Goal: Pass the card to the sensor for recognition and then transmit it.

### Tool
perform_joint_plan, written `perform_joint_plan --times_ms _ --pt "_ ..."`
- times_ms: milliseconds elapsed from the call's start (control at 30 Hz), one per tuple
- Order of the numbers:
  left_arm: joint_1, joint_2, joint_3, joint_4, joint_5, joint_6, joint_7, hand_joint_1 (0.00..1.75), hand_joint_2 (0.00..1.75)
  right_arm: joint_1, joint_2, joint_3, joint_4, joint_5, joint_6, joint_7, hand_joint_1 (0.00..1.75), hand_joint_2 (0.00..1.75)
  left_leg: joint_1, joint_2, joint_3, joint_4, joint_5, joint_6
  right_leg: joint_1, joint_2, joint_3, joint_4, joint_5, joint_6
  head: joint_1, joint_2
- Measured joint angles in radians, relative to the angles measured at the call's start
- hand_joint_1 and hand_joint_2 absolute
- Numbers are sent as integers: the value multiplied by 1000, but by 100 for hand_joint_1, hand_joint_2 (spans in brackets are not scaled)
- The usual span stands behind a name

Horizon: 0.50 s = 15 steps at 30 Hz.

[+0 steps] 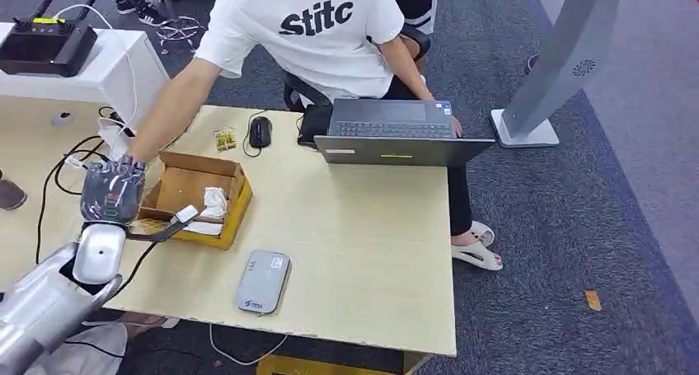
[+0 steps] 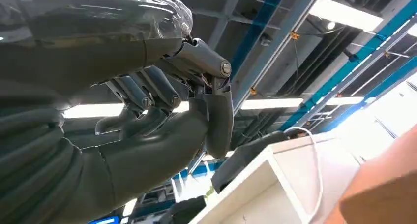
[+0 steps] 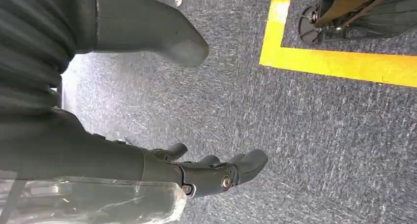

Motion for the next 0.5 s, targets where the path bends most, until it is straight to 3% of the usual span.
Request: perform_joint_plan --times_ms 133,167,200,233,267,500 --pt "-1 -16 -8 38 0 25 3 175 175 0 0 -4 0 0 0 4 0 175 0 0 0 0 0 0 0 0 0 0 0 0 0 0" --pt "-1 -19 -8 48 0 38 3 122 175 0 0 -5 0 3 0 10 0 175 0 0 0 0 0 0 0 0 0 0 0 0 0 0" --pt "-1 -20 -8 55 0 46 3 122 175 0 0 -5 0 3 0 13 0 175 0 0 0 0 0 0 0 0 0 0 0 0 0 0" --pt "-1 -24 -8 66 0 62 3 42 175 1 0 -5 0 5 0 14 0 175 0 0 0 0 0 0 0 0 0 0 0 0 0 0" --pt "-1 -25 -8 75 0 78 3 3 175 1 0 -6 0 6 0 14 0 175 0 0 0 0 0 0 0 0 0 0 0 0 0 0" --pt "7 -48 -1 103 0 192 -8 0 175 1 0 -11 0 7 0 9 0 175 0 0 0 0 0 0 0 0 0 0 0 0 0 0"
